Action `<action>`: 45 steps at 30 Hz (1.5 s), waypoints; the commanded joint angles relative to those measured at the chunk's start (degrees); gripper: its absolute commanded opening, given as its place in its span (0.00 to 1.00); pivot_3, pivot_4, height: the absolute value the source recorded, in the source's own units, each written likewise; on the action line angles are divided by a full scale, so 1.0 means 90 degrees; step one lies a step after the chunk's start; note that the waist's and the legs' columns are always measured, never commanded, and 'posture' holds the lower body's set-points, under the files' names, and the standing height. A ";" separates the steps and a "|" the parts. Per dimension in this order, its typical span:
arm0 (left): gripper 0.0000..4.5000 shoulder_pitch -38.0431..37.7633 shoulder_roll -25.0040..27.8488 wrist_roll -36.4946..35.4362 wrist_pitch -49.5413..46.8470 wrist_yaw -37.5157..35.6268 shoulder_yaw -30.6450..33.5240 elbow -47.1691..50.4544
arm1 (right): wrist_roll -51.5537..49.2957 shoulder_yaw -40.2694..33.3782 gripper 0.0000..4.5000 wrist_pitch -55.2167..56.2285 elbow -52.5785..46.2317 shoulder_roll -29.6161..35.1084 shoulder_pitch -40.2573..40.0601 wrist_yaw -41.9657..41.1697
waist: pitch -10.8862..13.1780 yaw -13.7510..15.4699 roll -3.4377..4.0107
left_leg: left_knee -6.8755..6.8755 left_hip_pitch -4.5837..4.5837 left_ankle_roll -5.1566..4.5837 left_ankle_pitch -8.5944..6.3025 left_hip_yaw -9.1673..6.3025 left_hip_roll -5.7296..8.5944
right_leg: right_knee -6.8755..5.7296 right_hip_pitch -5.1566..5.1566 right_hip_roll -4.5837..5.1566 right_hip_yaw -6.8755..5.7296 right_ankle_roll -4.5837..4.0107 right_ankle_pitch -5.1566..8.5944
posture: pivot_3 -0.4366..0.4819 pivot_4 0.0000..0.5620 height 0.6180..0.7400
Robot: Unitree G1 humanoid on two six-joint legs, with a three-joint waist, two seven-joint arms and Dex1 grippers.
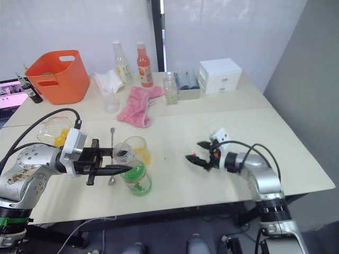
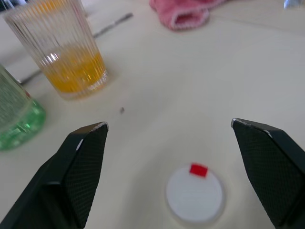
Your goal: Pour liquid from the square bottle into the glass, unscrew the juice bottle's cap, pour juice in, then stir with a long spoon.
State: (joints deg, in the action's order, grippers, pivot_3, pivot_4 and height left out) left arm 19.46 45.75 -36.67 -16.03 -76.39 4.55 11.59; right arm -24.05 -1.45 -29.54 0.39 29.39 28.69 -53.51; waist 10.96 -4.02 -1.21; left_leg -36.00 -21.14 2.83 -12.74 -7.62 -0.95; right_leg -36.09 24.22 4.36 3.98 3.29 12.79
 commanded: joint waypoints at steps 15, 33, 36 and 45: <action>0.31 -0.0734 0.0915 -0.0543 -0.0902 0.0769 0.1689 0.0709 | -0.1043 0.0426 0.99 -0.1849 -0.2723 0.0059 0.0336 0.0963 | 0.0003 0.0012 -0.0003 | 0.0001 -0.0011 0.0000 0.0000 0.0000 -0.0001 | 0.0001 0.0015 0.0000 0.0000 -0.0002 0.0001 | 0.48 0.27 0.99; 0.31 0.0799 0.1094 0.0391 0.0031 0.0977 0.1505 -0.0423 | -0.0359 0.1060 0.99 -0.1351 -0.3084 -0.0034 -0.0277 0.1426 | 0.0006 0.0084 -0.0012 | -0.0001 -0.0020 0.0000 0.0000 0.0000 0.0000 | 0.0004 0.0019 0.0001 -0.0002 -0.0001 0.0000 | 0.48 0.27 0.99; 0.31 0.1160 0.0801 0.0857 0.0725 0.1005 0.1169 -0.0859 | -0.0259 0.1093 0.99 -0.1425 -0.3438 -0.0087 -0.0467 0.1716 | 0.0006 0.0093 -0.0012 | -0.0002 -0.0020 0.0000 0.0000 0.0000 0.0001 | 0.0004 0.0019 0.0002 -0.0002 0.0000 0.0000 | 0.48 0.27 0.99; 0.31 0.2137 -0.0155 0.2394 0.3728 0.1091 0.0335 -0.2855 | -0.0675 0.0979 0.99 -0.2256 -0.4755 -0.0333 -0.0956 0.2492 | 0.0004 0.0166 -0.0015 | -0.0006 -0.0023 0.0001 0.0000 -0.0001 0.0001 | 0.0003 0.0019 0.0001 -0.0002 -0.0002 -0.0003 | 0.48 0.27 0.99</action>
State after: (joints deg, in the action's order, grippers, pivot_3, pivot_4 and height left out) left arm 36.58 44.38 -16.93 11.13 -67.22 7.23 -12.49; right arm -28.38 8.53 -48.70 -38.98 26.81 19.92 -32.23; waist 11.00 -2.53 -1.34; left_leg -36.07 -21.35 2.84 -12.74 -7.62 -0.94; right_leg -36.05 24.38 4.37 3.96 3.28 12.75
